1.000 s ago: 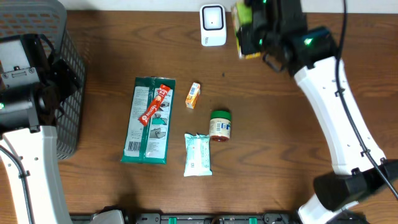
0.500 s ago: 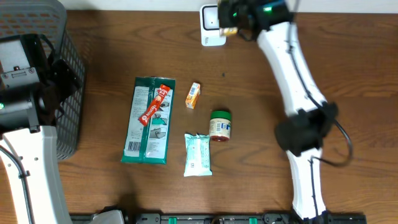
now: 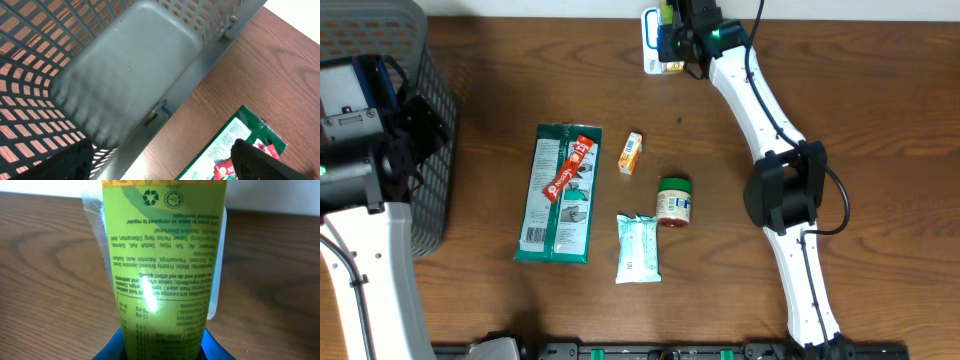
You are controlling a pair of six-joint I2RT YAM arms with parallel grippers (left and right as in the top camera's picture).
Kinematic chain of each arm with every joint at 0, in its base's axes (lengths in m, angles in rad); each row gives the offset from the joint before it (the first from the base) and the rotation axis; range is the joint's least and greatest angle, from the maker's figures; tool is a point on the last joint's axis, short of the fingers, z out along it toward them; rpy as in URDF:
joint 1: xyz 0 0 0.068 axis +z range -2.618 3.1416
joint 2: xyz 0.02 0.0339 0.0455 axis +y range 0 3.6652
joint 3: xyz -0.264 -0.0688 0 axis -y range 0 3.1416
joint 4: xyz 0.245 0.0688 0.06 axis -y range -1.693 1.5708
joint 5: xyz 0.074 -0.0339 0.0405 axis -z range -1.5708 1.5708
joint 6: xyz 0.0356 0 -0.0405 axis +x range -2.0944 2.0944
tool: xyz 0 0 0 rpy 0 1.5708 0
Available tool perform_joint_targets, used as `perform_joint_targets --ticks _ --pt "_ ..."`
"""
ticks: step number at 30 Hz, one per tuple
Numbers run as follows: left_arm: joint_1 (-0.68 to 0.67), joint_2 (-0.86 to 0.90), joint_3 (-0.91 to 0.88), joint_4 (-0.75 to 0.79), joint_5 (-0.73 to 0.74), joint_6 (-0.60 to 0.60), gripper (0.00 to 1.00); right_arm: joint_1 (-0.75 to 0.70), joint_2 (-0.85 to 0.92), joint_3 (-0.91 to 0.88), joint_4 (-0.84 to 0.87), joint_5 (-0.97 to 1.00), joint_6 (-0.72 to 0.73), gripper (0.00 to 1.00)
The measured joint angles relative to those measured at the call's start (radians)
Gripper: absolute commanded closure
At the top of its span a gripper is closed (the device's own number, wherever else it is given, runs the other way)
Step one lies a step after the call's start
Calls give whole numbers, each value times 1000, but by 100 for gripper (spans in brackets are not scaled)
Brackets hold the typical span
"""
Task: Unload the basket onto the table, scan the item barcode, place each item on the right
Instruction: 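Hold the carton under the scanner with the right gripper, then carry the carton to the right edge and set it down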
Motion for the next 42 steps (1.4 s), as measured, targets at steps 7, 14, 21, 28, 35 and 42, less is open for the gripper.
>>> perform_joint_targets --ticks 7,14,21,28,35,42 --pt "0 0 0 0 0 0 12 0 2 0 -5 0 7 97" --pt "0 0 0 0 0 0 12 5 6 0 -40 0 7 98" --pt "0 0 0 0 0 0 12 5 6 0 -60 0 8 98" --pt "0 0 0 0 0 0 12 5 6 0 -55 0 11 98" --pt "0 0 0 0 0 0 12 5 4 0 -60 0 14 99" --pt "0 0 0 0 0 0 12 5 -113 -7 -250 -3 -31 99"
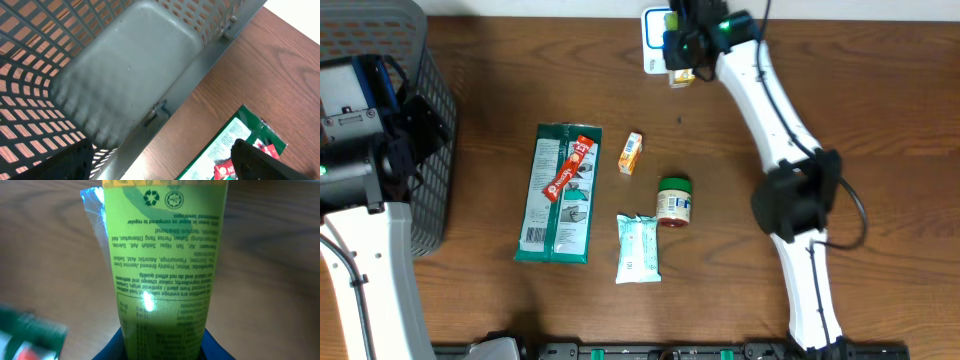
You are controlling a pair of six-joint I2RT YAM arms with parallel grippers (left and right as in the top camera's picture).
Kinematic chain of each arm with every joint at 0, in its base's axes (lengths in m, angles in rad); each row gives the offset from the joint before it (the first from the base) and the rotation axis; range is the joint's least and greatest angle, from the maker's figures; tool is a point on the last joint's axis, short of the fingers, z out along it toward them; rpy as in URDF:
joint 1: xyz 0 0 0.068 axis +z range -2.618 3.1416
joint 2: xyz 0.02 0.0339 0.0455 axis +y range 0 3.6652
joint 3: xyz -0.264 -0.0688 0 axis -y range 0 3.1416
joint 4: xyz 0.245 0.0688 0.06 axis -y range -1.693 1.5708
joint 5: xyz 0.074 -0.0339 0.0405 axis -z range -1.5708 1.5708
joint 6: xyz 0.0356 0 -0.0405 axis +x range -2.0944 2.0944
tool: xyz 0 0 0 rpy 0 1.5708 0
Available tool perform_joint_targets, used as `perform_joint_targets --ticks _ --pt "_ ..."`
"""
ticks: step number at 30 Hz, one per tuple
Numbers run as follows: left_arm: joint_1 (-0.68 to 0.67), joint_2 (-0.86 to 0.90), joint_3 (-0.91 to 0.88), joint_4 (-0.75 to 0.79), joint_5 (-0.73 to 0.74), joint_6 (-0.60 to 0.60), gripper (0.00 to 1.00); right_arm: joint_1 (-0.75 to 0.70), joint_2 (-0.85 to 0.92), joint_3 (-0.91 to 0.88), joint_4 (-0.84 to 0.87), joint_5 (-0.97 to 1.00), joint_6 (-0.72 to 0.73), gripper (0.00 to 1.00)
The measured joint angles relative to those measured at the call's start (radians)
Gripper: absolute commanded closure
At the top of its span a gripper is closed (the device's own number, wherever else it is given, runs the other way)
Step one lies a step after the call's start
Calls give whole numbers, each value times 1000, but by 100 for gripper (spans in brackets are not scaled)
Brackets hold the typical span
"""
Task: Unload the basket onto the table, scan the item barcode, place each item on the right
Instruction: 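Carry the carton to the right edge and set it down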
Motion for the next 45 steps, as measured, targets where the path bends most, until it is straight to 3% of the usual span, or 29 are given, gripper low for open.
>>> perform_joint_targets --ticks 10,17,25,36,37,42,43,45 --pt "0 0 0 0 0 0 12 -65 -473 33 -413 121 -135 99" --pt "0 0 0 0 0 0 12 -238 -443 -11 -595 276 -162 99" --pt "0 0 0 0 0 0 12 -467 -373 -357 -480 377 -142 99" --pt "0 0 0 -1 0 0 12 -778 -373 -835 -100 546 -49 97" --pt "0 0 0 0 0 0 12 -790 -373 -855 -77 545 -47 91" --pt "0 0 0 0 0 0 12 -834 -373 -958 38 494 -33 12" --pt "0 0 0 0 0 0 12 -835 -373 -968 51 478 -32 3" --pt "0 0 0 0 0 0 12 -836 -374 -977 71 438 -36 1"
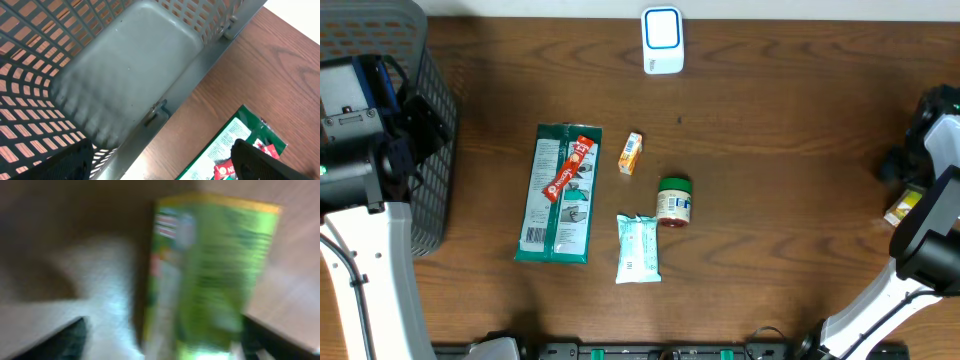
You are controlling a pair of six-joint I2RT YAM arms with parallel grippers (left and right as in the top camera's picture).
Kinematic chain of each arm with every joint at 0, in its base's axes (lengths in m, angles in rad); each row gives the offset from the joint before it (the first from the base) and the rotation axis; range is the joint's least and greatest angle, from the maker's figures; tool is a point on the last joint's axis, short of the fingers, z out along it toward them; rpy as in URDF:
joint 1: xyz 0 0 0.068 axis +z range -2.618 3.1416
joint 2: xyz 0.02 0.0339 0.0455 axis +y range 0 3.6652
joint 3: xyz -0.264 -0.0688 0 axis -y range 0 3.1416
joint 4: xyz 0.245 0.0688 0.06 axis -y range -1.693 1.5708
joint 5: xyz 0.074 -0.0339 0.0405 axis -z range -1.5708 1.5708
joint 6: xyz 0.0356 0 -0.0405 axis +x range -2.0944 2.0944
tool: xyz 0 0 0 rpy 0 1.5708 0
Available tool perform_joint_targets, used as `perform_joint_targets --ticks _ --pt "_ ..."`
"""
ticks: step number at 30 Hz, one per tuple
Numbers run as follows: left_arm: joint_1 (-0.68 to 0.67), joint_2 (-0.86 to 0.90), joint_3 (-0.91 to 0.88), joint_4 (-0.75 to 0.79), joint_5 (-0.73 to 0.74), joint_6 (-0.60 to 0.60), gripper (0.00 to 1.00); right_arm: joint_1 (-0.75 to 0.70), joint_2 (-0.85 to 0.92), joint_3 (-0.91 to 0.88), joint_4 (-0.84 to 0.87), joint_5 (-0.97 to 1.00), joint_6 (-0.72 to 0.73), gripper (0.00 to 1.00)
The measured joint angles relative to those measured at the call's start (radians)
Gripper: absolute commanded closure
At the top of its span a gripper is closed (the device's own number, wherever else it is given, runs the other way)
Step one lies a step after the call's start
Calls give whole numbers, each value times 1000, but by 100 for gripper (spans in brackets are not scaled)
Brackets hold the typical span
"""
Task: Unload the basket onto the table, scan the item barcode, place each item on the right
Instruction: 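Carry the carton to the right edge and set it down, then release the carton and move the right gripper over the green-lidded jar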
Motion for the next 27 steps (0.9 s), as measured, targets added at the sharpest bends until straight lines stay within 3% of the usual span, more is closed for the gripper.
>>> perform_joint_targets --ticks 5,17,27 --pt "0 0 0 0 0 0 12 0 -1 2 9 -99 -50 1" --pt "0 0 0 0 0 0 12 0 -56 188 -195 -409 -70 1" --pt "0 0 0 0 0 0 12 0 -91 204 -311 -687 -70 3"
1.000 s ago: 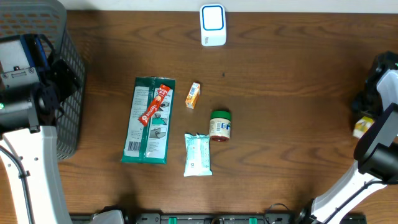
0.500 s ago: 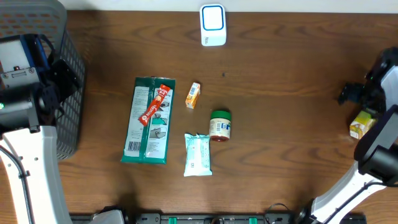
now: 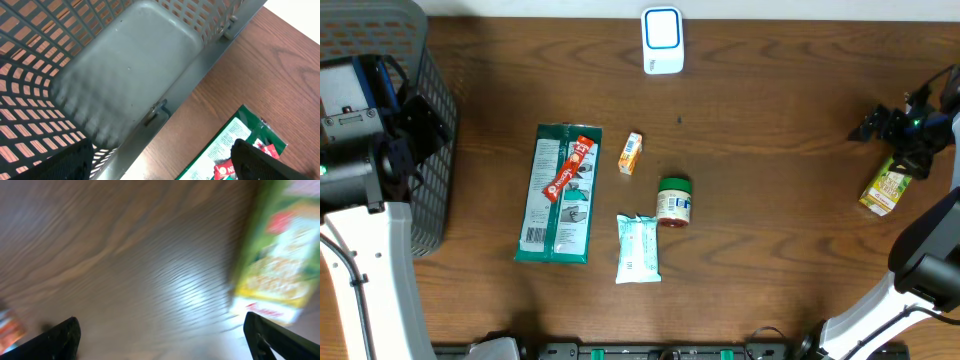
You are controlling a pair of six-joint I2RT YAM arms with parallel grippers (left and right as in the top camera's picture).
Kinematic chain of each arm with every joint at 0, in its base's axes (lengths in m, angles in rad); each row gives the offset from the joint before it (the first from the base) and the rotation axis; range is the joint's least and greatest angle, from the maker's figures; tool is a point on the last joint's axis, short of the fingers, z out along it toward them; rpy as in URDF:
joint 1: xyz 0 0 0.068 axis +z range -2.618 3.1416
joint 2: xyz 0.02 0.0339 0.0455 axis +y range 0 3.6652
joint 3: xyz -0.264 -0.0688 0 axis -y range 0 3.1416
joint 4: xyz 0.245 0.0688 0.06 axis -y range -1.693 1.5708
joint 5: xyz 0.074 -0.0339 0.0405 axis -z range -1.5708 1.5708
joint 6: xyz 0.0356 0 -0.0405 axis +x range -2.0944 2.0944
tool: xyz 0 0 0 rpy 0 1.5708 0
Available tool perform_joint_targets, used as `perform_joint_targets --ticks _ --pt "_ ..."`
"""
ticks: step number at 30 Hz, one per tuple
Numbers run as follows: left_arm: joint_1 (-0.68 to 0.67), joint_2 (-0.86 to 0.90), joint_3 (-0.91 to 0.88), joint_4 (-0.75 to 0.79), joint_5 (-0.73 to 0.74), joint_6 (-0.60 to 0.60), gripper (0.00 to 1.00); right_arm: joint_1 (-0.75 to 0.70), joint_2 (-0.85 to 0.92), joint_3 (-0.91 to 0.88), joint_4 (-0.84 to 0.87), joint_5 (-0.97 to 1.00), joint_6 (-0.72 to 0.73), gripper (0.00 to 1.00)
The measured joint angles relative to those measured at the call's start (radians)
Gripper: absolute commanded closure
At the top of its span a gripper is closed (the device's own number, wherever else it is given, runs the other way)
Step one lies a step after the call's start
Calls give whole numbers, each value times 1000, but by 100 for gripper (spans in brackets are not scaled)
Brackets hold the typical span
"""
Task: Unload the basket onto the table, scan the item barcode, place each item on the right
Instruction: 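Release the carton and move the right gripper over the green-lidded jar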
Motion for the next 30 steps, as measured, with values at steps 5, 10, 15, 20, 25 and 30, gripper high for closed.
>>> perform_joint_targets --ticks 5,10,15,20,25,30 --pt "0 0 0 0 0 0 12 10 0 0 -48 -88 -3 5" --pt "0 0 0 0 0 0 12 76 0 0 -51 -113 -3 4" --pt "0 0 0 0 0 0 12 203 0 -6 -43 -125 -3 4" --pt "0 0 0 0 0 0 12 341 0 -31 -31 -126 -3 3" --pt "0 0 0 0 0 0 12 493 0 -65 -15 -126 -3 4" --pt "0 0 0 0 0 0 12 658 0 -106 24 -127 20 5"
